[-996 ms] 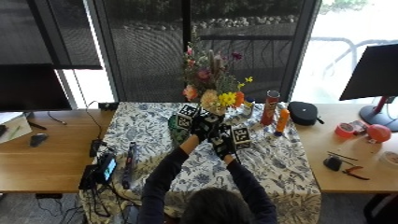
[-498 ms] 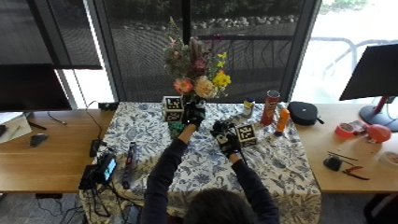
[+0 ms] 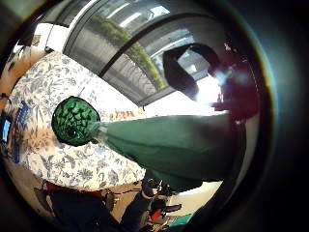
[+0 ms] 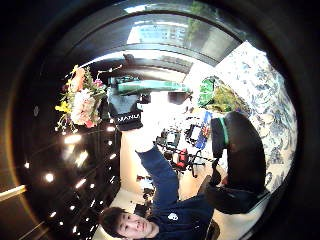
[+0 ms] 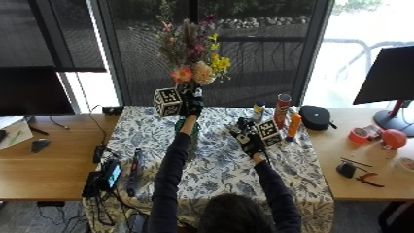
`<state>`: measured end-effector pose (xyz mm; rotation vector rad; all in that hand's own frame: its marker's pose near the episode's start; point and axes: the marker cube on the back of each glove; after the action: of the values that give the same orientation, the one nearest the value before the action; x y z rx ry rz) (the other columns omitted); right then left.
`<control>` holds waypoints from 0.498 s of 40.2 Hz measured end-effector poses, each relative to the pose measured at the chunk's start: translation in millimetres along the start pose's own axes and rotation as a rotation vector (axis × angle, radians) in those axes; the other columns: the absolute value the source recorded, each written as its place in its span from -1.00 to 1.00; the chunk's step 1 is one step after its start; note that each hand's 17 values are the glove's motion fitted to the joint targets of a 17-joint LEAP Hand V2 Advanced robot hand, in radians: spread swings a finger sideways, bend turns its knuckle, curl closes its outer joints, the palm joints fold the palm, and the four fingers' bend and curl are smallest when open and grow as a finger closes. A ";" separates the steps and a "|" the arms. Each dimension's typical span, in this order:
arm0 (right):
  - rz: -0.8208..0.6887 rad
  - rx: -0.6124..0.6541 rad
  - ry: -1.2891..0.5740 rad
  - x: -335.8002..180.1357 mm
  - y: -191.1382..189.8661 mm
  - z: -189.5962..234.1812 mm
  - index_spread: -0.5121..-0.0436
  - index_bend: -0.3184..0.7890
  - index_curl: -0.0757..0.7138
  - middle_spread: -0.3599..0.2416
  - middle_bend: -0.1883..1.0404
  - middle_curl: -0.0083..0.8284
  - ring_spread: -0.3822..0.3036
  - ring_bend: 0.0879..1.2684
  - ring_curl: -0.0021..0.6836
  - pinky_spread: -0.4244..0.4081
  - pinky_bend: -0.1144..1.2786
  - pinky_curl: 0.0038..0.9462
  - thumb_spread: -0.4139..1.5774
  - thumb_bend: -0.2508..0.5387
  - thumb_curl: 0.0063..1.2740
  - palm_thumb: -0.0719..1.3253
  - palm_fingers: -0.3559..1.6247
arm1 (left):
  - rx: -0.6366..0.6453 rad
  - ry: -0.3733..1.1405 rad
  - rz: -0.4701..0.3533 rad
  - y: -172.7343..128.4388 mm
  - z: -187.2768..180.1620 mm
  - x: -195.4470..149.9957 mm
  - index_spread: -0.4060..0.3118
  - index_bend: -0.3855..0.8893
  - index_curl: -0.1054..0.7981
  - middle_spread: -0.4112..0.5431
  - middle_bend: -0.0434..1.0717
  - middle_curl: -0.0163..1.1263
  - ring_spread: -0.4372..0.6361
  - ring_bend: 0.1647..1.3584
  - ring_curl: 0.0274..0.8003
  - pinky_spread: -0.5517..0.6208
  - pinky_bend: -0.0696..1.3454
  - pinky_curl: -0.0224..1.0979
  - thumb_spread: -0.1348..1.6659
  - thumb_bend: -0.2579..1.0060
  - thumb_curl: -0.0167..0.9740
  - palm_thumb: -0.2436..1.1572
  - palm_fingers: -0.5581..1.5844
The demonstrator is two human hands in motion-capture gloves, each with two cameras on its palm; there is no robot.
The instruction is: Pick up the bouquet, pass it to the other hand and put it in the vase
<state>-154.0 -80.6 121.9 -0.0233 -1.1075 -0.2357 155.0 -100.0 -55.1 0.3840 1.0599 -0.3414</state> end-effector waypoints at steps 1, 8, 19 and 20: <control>-0.008 -0.003 -0.003 -7.7 0.4 1.0 -0.17 -0.32 0.09 -0.20 -0.38 0.10 -0.21 -0.32 0.20 0.21 -0.12 -0.15 0.58 -0.44 -0.34 0.40 -0.25 | 0.029 0.022 0.009 -0.7 8.6 13.0 -0.65 0.04 0.47 -0.76 0.03 0.10 -0.79 -0.24 0.11 -0.50 -0.61 -0.20 0.49 -0.61 -0.21 0.55 0.62; -0.021 0.011 -0.014 -26.9 6.2 -14.1 -0.25 -0.26 -0.04 -0.06 -0.40 0.04 -0.09 -0.36 0.12 0.30 -0.13 -0.19 0.60 -0.45 -0.36 0.28 -0.33 | 0.059 0.041 0.017 -13.9 26.5 15.0 -0.65 0.02 0.52 -0.77 0.02 0.11 -0.79 -0.25 0.13 -0.50 -0.63 -0.18 0.50 -0.61 -0.21 0.55 0.62; 0.002 0.054 0.015 -0.4 -4.0 -30.9 -0.40 -0.29 -0.23 0.09 -0.42 -0.07 0.08 -0.30 0.10 0.39 -0.03 -0.18 0.60 -0.44 -0.40 0.15 -0.52 | 0.037 0.053 -0.050 -30.6 35.4 -18.8 -0.65 -0.01 0.58 -0.78 0.01 0.14 -0.79 -0.27 0.14 -0.51 -0.63 -0.15 0.50 -0.61 -0.22 0.55 0.62; 0.007 0.057 0.017 0.7 -4.1 -31.2 -0.41 -0.29 -0.24 0.10 -0.41 -0.08 0.09 -0.30 0.09 0.40 -0.03 -0.18 0.60 -0.44 -0.40 0.15 -0.52 | 0.037 0.054 -0.053 -32.1 35.7 -21.6 -0.65 -0.01 0.59 -0.78 0.00 0.14 -0.79 -0.27 0.15 -0.51 -0.63 -0.15 0.50 -0.61 -0.22 0.55 0.62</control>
<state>-127.0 -89.0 108.0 0.0252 -1.0967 -0.1975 158.4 -142.9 -24.9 0.4003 1.1197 -0.3997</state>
